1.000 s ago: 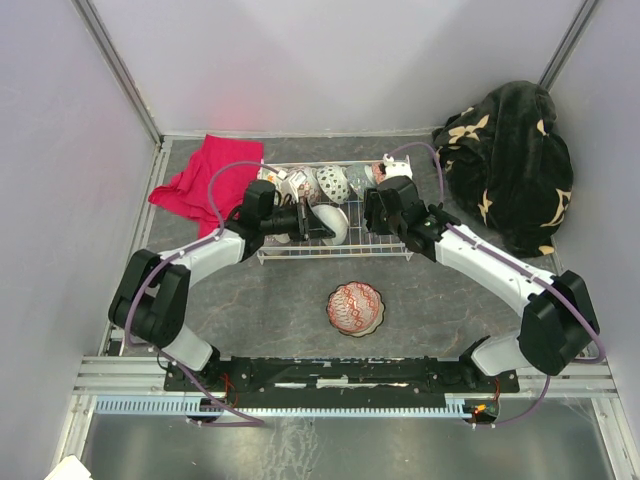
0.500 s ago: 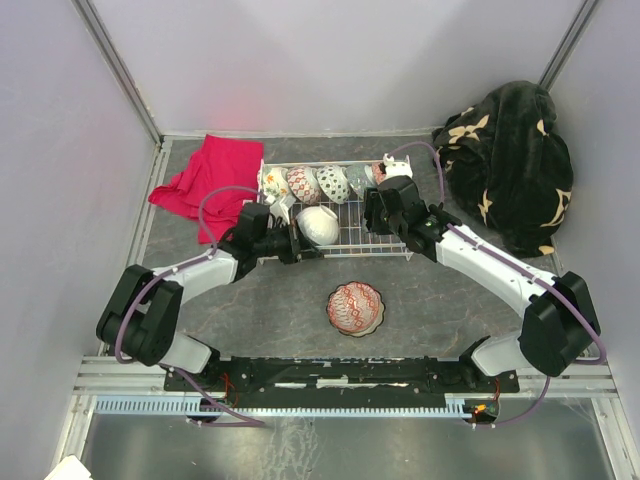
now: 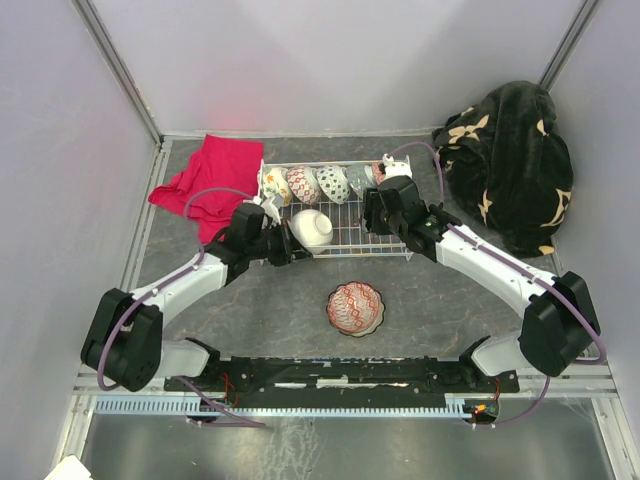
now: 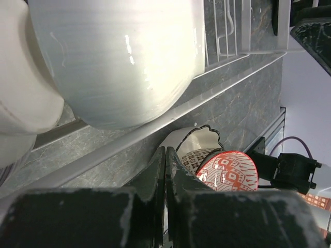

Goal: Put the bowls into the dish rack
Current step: Adjust the bowl in the dish rack.

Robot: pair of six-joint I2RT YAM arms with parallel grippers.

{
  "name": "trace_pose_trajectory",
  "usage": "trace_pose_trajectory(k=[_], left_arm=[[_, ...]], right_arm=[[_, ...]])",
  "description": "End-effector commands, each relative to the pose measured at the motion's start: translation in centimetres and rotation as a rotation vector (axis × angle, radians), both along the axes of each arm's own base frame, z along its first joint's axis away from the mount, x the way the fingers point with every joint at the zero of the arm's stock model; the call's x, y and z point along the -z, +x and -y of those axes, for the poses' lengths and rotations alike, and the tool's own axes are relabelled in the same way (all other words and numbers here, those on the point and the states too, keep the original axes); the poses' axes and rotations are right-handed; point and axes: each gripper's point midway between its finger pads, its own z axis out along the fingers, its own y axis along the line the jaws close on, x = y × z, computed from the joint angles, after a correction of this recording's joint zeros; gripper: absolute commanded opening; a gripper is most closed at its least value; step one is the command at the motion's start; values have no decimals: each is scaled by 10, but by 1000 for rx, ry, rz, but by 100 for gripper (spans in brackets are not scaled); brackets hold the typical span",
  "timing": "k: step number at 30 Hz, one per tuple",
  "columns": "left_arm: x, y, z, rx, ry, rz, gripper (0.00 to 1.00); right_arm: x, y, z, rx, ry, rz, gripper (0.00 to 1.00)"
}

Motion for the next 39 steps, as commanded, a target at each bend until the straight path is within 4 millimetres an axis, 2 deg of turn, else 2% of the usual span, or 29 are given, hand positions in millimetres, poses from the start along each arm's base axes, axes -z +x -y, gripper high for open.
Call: trace_pose_trajectory(k=[1, 6, 10, 14, 20, 22, 24, 28, 33, 39], left_arm=[[-28, 8, -2, -19, -8, 76, 5], [-61, 5, 0, -22, -56, 150, 5], [-92, 3, -4, -46, -85, 231, 9], [-112, 7, -31, -177, -27, 321, 16], [-128, 8, -72, -353, 57, 417, 25], [-129, 9, -84, -408, 86, 435, 29], [-124, 10, -95, -457, 112, 445, 32], [-119, 8, -112, -532, 146, 464, 39], [-108, 6, -132, -612, 194, 470, 52], [-95, 7, -144, -659, 232, 469, 57]], right_arm=[[-17, 8, -13, -26, 49, 47, 63], [-12, 9, -27, -84, 74, 30, 65], [-6, 9, -38, -127, 96, 17, 71], [1, 10, -52, -172, 130, -1, 77], [4, 7, -74, -250, 218, 2, 83], [2, 6, -81, -278, 260, 12, 88], [-2, 4, -91, -321, 310, 27, 99], [0, 4, -99, -340, 346, 28, 99], [6, 10, -111, -351, 375, 1, 99], [8, 15, -113, -348, 375, 2, 99]])
